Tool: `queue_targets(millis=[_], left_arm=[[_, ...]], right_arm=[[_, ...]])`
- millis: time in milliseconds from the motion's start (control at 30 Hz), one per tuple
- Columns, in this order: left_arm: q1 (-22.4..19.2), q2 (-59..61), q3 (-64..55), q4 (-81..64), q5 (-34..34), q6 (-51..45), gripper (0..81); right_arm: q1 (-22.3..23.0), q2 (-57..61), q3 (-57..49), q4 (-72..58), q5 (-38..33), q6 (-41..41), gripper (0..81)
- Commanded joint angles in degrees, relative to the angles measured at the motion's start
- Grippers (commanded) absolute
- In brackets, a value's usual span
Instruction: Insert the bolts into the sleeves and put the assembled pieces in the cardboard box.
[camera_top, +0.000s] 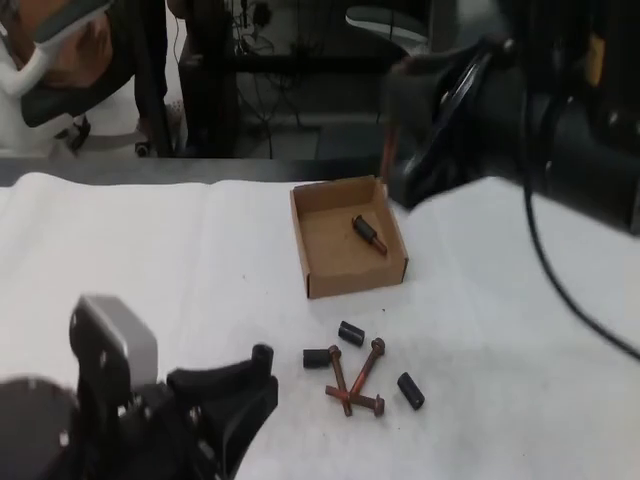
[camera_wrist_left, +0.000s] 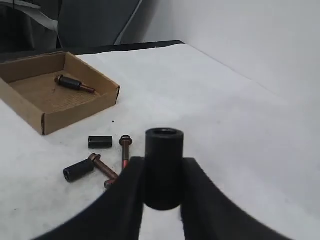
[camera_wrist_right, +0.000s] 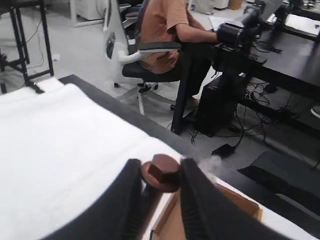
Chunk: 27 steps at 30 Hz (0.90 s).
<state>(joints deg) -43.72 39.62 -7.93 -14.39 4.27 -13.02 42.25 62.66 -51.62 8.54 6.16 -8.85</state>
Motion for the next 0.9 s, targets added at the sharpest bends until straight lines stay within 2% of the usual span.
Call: queue_targets(millis=[0,133,300,467,733,867], left_arm=[[-1.6,2.0,1.3,-7.9,-0.6,-1.1,1.8],[-3.2,5.1,1.2,-12.2,1.8,-1.1,1.8],[-3.0,7.7,1.2,-13.1,-1.7,-0.8,1.8],[-3.0,9.6,1.2,-16.6,-1.7,0.6,1.8],[-3.0,12.4,1.2,-20.4,-2.9,0.6,1.8],[-3.0,12.5,1.1,-20.6,-2.9,0.4,1.8]], right_arm=[[3.1,0.6,1.5,0.6,1.5,-2.9,0.6],[7.0,2.3,6.8,-4.0,4.1,-1.5,0.6],[11.4,2.7,11.6,-16.1,8.4,5.4,0.6],[13.6,2.7,11.8,-18.3,7.6,10.7,0.6],[17.4,2.7,11.8,-18.5,7.6,10.8,0.6],[17.8,2.7,11.8,-17.0,7.6,10.8,0.6]])
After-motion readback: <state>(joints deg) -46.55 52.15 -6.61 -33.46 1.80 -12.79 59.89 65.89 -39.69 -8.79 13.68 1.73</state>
